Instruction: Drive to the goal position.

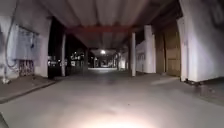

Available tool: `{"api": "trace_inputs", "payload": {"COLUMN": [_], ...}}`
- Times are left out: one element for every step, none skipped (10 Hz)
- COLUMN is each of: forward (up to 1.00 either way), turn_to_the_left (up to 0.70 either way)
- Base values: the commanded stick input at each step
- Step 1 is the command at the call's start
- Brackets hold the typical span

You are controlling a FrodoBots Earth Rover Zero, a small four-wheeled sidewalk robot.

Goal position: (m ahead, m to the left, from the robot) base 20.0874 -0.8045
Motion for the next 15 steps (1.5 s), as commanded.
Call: {"api": "trace_inputs", "payload": {"forward": [1.00, 1.00, 1.00, 1.00, 1.00, 1.00, 1.00, 1.00, 1.00, 1.00, 1.00, 1.00, 1.00, 1.00, 1.00], "turn_to_the_left": [-0.04, -0.04, -0.04, -0.04, -0.04, -0.04, -0.04, -0.04, -0.04, -0.04, -0.04, -0.04, -0.04, -0.04, -0.04]}}
